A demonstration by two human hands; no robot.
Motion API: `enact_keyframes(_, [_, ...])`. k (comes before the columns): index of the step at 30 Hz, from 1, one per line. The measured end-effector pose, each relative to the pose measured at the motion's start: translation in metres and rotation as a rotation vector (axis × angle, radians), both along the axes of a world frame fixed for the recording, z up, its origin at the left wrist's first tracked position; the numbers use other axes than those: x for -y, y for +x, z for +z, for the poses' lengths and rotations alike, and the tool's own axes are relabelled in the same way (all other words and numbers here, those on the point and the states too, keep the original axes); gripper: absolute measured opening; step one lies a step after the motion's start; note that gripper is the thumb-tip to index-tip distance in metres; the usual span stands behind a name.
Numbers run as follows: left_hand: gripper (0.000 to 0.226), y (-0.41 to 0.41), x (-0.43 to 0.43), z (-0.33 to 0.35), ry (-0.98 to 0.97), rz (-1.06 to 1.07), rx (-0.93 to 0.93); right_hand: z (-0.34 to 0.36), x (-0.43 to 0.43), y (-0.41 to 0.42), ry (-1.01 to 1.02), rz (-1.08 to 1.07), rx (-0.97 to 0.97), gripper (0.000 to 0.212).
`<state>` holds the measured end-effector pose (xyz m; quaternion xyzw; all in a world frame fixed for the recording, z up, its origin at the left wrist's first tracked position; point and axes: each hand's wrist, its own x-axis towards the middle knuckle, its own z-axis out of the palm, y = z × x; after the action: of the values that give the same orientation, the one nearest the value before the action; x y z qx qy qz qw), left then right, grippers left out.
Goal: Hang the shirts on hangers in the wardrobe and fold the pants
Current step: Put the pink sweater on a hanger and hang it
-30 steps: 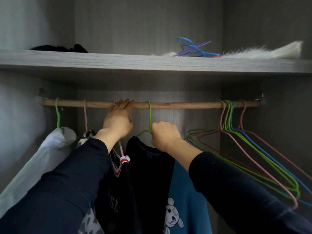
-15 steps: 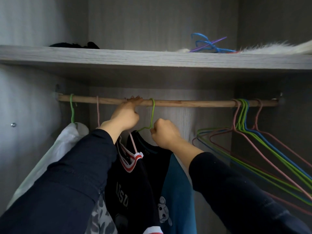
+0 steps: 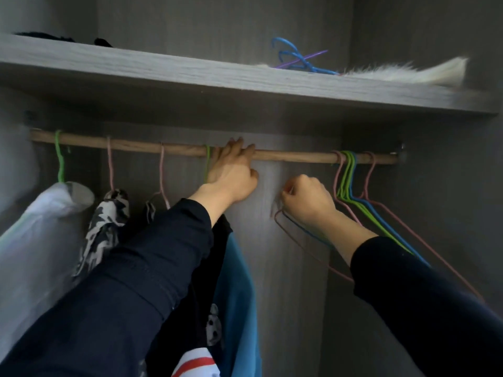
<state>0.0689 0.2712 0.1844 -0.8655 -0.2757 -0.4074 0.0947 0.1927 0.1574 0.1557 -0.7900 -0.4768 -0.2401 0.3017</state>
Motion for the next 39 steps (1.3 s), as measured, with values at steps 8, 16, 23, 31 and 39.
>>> enact_keyframes(8, [0.063, 0.03, -0.009, -0.016, 0.075, 0.044, -0.001, -0.004, 0.046, 0.059, -0.131, -0.37, 0.306, 0.035])
enact_keyframes(16, [0.061, 0.033, -0.019, -0.016, 0.082, 0.016, 0.047, -0.012, 0.044, 0.071, -0.212, -0.39, 0.337, 0.03])
enact_keyframes(23, [0.059, 0.034, -0.017, -0.015, 0.036, -0.001, 0.052, 0.01, 0.032, 0.065, 0.005, -0.107, -0.27, 0.017])
enact_keyframes(31, [0.063, 0.034, -0.015, -0.012, -0.01, -0.008, 0.01, -0.016, 0.027, 0.047, 0.048, 0.048, -0.311, 0.033])
enact_keyframes(39, [0.069, 0.056, 0.038, -0.046, -0.152, -0.063, 0.084, -0.072, 0.088, 0.018, -0.025, -0.001, -0.461, 0.03])
